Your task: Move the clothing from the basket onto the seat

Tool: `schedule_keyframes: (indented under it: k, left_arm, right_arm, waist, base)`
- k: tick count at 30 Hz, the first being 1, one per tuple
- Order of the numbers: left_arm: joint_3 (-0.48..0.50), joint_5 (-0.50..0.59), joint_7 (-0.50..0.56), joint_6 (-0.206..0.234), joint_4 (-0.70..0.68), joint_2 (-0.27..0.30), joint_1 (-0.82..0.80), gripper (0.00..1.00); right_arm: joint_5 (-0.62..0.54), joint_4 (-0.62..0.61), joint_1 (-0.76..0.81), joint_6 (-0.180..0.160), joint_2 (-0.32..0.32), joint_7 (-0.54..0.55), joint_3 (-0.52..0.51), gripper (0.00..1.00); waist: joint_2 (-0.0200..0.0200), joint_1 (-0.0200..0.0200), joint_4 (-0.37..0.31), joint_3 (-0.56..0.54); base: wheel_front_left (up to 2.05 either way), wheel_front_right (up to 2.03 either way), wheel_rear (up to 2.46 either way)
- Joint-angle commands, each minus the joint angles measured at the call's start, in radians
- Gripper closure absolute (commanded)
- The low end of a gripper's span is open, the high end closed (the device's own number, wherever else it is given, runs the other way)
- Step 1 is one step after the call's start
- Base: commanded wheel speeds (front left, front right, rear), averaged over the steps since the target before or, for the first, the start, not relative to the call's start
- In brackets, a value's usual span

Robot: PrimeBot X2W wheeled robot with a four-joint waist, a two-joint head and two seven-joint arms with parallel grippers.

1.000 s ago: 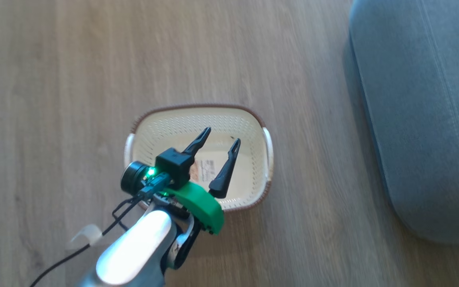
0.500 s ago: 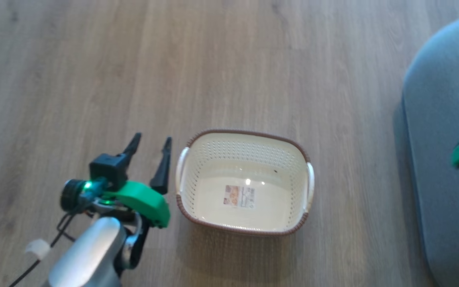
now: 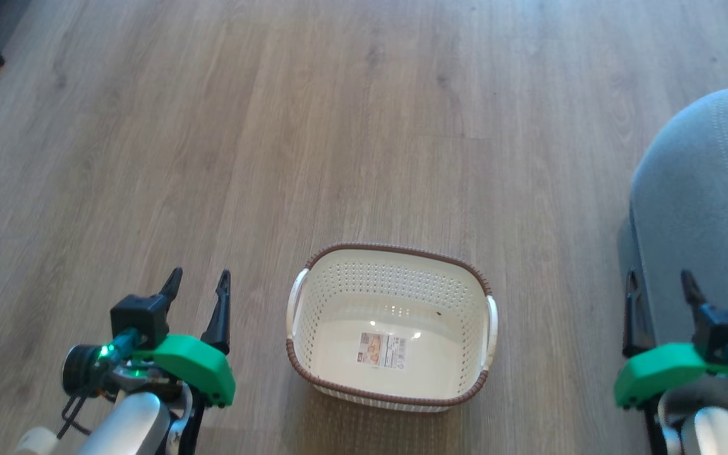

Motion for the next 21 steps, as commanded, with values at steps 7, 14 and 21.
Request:
schedule_keyframes:
  k: [7, 14, 21]
  left_arm:
    - [0.085, 0.024, -0.012, -0.014, -0.039, 0.013, -0.015, 0.00]
    - [0.104, 0.039, -0.012, -0.029, -0.028, 0.001, -0.003, 0.00]
    - [0.114, 0.051, -0.012, -0.035, -0.022, -0.003, 0.000, 0.00]
  right_arm:
    - [-0.022, -0.027, 0.024, 0.007, 0.023, -0.028, 0.030, 0.00]
    - [-0.030, -0.018, 0.017, 0.007, 0.027, -0.033, 0.023, 0.00]
    - [-0.019, -0.013, 0.017, 0.007, 0.027, -0.037, 0.024, 0.00]
  waist:
    - [-0.0001, 0.0001, -0.048, -0.015]
    - [-0.0001, 0.0001, -0.070, -0.023]
    - [-0.0001, 0.0001, -0.077, -0.027]
  base:
    - [0.00, 0.00, 0.00]
    - [0.00, 0.00, 0.00]
    - [0.00, 0.00, 0.00]
